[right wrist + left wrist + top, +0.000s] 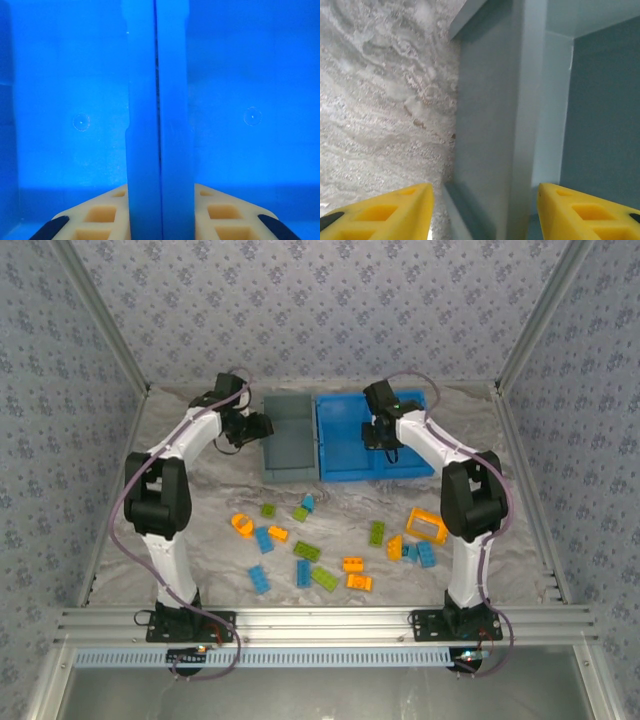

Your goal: Sort the legos into containers by color

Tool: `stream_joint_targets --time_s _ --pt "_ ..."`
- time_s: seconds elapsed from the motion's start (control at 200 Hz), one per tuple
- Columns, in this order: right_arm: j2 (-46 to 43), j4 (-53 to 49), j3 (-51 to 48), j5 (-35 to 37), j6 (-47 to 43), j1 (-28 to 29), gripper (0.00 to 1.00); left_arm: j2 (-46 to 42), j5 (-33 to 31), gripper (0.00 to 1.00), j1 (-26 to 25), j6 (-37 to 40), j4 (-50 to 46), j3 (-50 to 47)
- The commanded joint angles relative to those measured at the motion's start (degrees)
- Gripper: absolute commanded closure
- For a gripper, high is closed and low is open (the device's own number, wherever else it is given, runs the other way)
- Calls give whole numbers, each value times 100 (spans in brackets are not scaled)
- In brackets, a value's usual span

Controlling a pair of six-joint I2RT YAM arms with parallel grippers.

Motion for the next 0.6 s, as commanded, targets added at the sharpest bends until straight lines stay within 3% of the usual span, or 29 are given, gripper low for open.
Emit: stream_joint_targets --time_s 0.0,0.135,0.3,0.47,0.595 --pt "-245 -186 -37 16 346 122 75 36 -31 44 -28 101 -102 399" --pt "-285 -203 -26 13 435 139 68 -295 -819 35 -36 27 -310 332" --pt "-685 -255 -101 163 403 141 55 -1102 -1509 33 -43 -143 -585 -86" --pt "-1486 -396 -246 277 398 164 44 -2117 -1607 33 -254 -133 -696 -781" --pt "-2357 -485 -597 322 482 343 42 -2766 -1485 32 -662 -47 -884 -1391"
